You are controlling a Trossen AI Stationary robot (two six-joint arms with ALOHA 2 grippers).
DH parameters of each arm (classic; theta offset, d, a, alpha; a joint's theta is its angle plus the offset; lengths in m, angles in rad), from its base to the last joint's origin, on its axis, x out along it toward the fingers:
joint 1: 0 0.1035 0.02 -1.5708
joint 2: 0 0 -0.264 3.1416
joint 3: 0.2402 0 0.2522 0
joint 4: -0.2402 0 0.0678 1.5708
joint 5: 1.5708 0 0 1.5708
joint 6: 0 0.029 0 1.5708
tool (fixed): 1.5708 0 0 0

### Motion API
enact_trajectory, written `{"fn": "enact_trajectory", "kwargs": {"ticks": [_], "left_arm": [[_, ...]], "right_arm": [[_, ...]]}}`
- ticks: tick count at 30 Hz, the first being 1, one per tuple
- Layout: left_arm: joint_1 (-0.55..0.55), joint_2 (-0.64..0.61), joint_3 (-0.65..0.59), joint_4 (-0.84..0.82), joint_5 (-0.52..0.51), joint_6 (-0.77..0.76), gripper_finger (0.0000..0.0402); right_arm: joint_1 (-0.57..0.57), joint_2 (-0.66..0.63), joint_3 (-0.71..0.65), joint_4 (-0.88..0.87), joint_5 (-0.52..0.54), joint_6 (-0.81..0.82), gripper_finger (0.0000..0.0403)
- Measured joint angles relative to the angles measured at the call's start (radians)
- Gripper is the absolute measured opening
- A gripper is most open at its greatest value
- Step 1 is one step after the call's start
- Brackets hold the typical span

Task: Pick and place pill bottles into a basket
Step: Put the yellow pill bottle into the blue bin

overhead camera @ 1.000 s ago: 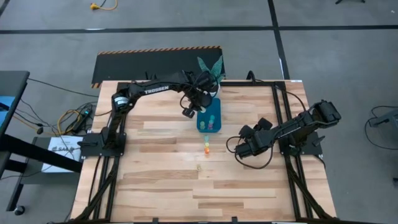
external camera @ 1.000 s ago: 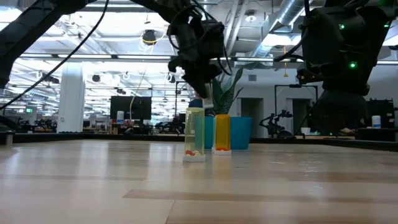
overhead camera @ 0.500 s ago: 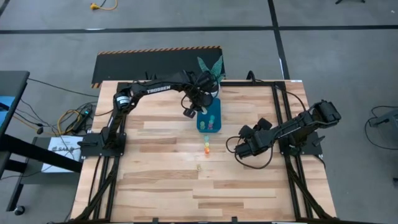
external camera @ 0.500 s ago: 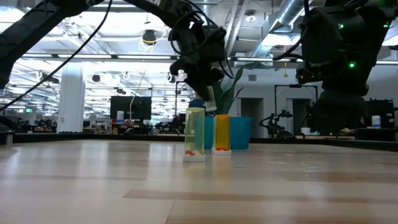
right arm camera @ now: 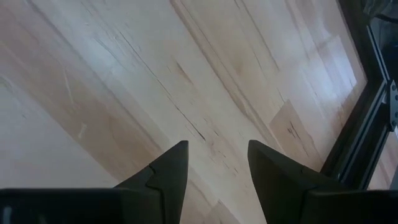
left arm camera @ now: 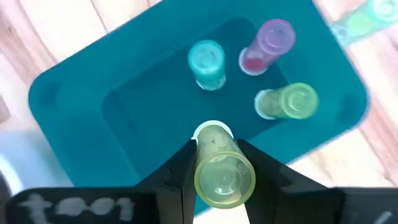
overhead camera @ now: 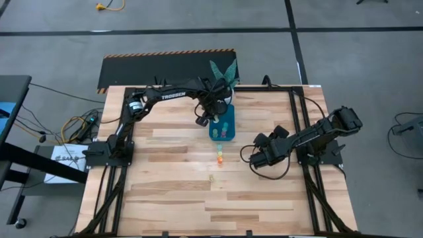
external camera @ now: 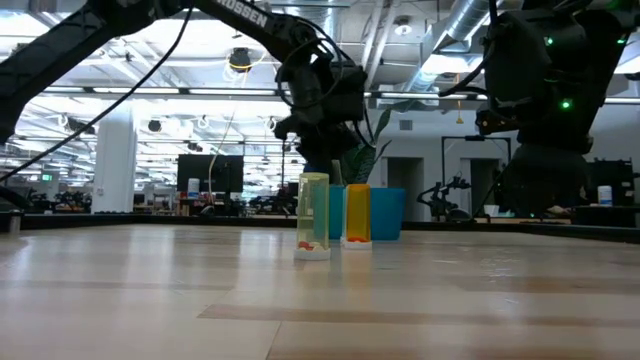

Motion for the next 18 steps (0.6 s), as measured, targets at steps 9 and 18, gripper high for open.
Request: {"fn": "enact_trajectory", "kwargs": {"ticks": [9,18], "left_arm": [[0.0,0.032,-0.001,-0.002,0.002,0.001,0.0083],[-0.001,0.04,-0.001,-0.01,0.002,-0.003,0.0083]], "right_arm": [[0.0,0.0,0.0,0.0,0.0,0.0,0.0159],[0.0,0.0,0.0,0.0,0.0,0.0,0.0159]]}}
